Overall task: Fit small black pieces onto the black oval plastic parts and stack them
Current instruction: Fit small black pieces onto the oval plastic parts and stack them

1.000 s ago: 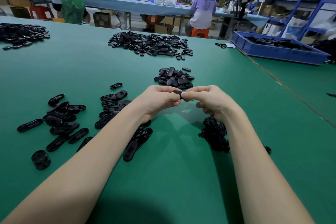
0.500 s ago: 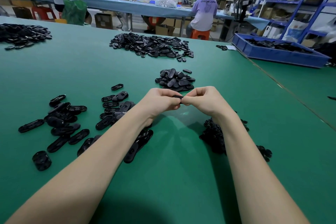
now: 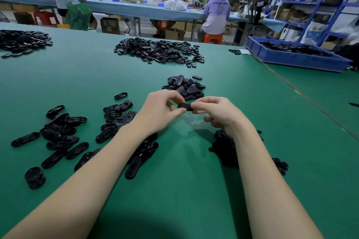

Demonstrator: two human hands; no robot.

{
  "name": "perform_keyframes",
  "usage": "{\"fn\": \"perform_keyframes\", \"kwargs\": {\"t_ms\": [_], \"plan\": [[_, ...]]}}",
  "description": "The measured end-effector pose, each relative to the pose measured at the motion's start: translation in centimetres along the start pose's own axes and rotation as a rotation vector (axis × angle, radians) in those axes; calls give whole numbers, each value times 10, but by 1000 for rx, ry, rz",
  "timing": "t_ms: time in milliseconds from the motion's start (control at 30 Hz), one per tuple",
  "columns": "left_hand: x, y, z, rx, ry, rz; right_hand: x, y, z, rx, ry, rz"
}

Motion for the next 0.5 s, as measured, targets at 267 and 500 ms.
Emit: {"fn": "perform_keyframes", "kwargs": {"t_ms": [267,500], "plan": [[36,1,24,264,-11,-117,1,-2,-3,-24,41,27],[103,19,38,491,-74,-41,2,-5,-5,-75,36,40]]}}
Point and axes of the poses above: each hand's wrist, its own x-axis towards the middle knuckle, its own y-axis out of the palm, z = x × y, the point moved 8 cm from there along x, towards the middle knuckle, and after that the axes turned 13 degrees about y, right-handed, at the moved point
